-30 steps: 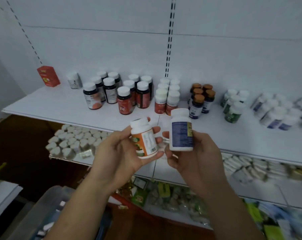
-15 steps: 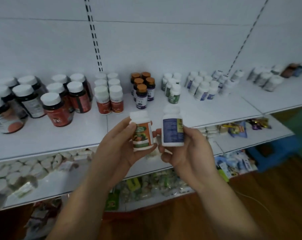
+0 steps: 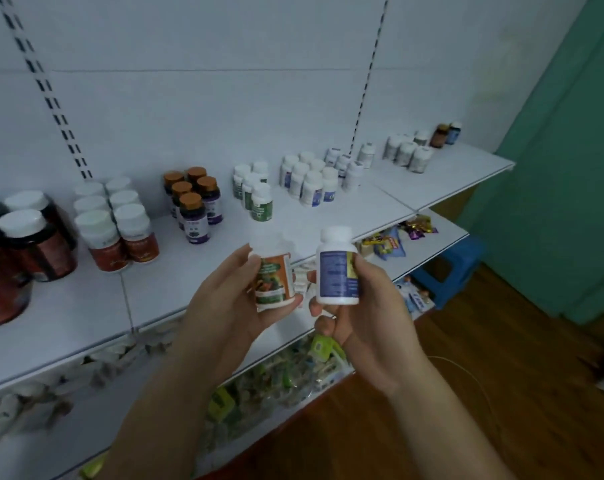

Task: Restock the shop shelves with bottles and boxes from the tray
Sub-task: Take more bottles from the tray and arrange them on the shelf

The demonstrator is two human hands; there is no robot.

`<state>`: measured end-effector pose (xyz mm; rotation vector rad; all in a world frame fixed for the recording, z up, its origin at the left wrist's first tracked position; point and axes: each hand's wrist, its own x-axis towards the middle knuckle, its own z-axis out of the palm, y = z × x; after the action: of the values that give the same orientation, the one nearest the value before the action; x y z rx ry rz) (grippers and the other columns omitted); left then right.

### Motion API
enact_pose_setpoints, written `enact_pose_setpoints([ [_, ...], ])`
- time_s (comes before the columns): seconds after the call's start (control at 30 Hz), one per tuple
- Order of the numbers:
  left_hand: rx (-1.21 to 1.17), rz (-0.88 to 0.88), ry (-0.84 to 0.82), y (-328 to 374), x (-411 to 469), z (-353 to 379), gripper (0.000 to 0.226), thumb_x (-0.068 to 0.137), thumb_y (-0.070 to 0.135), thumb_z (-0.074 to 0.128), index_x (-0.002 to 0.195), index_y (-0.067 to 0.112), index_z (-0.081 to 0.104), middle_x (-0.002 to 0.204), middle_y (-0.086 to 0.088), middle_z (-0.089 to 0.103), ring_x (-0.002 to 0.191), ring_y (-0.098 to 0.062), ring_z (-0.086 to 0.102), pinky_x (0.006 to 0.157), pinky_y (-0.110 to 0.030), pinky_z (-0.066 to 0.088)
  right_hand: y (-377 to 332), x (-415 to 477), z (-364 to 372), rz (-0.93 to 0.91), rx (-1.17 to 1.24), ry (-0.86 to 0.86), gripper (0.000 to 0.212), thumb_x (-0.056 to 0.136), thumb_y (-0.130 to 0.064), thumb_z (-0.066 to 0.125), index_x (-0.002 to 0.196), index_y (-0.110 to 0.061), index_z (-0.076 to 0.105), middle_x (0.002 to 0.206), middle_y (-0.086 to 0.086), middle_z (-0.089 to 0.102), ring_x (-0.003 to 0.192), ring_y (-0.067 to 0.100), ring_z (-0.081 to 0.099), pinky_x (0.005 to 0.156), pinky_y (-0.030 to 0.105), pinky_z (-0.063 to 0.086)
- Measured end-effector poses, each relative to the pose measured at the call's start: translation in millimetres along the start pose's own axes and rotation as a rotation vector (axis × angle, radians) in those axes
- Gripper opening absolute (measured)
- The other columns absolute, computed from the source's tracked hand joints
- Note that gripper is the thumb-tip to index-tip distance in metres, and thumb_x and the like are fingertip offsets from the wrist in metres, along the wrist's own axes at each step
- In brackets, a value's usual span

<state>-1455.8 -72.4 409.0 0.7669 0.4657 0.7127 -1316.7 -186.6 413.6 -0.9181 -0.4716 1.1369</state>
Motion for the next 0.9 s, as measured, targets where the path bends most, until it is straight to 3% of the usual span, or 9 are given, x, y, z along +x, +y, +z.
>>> enact_pose_setpoints([
  [0.17, 0.039, -0.015, -0.037, -21.1, 18.6, 32.5, 0.051, 0.093, 0.022, 0.061, 0.14, 0.004, 0.058, 0.131, -0.019, 0.071, 0.118, -0.038, 0.071, 0.094, -0.057, 0.059, -27.3, -0.7, -31.2, -0.071, -0.028, 0.059, 0.042, 0.092, -0.042, 0.058, 0.121, -0.012, 0.062, 0.088, 0.008, 0.065, 0.068, 0.021, 0.057, 0.049, 0.027, 0.042],
  [0.43, 0.11, -0.008, -0.056, -74.3, 67.8, 118.7, 0.043, 0.094, 0.02, 0.06, 0.133, 0.003, 0.062, 0.128, -0.021, 0.071, 0.12, -0.042, 0.068, 0.095, -0.059, 0.058, -93.0, 8.7, -121.7, -0.106, 0.01, 0.082, 0.041, 0.092, -0.041, 0.061, 0.121, -0.012, 0.065, 0.097, 0.013, 0.066, 0.07, 0.023, 0.058, 0.053, 0.03, 0.041],
  [0.73, 0.127, -0.029, -0.056, -156.0, 142.9, 232.5, 0.038, 0.097, 0.017, 0.06, 0.133, 0.003, 0.064, 0.135, -0.026, 0.066, 0.123, -0.044, 0.066, 0.087, -0.052, 0.061, -184.0, 20.1, -250.9, -0.101, 0.032, 0.115, 0.061, 0.082, -0.045, 0.065, 0.131, -0.009, 0.061, 0.106, 0.018, 0.062, 0.068, 0.024, 0.058, 0.056, 0.034, 0.042],
  [0.9, 0.145, -0.059, -0.045, -190.6, 184.2, 271.9, 0.046, 0.096, 0.019, 0.062, 0.14, 0.003, 0.061, 0.138, -0.026, 0.064, 0.13, -0.049, 0.059, 0.092, -0.055, 0.058, -218.7, 45.2, -303.7, -0.078, 0.027, 0.154, 0.063, 0.08, -0.047, 0.065, 0.131, -0.009, 0.064, 0.092, 0.012, 0.066, 0.067, 0.023, 0.06, 0.056, 0.034, 0.043],
])
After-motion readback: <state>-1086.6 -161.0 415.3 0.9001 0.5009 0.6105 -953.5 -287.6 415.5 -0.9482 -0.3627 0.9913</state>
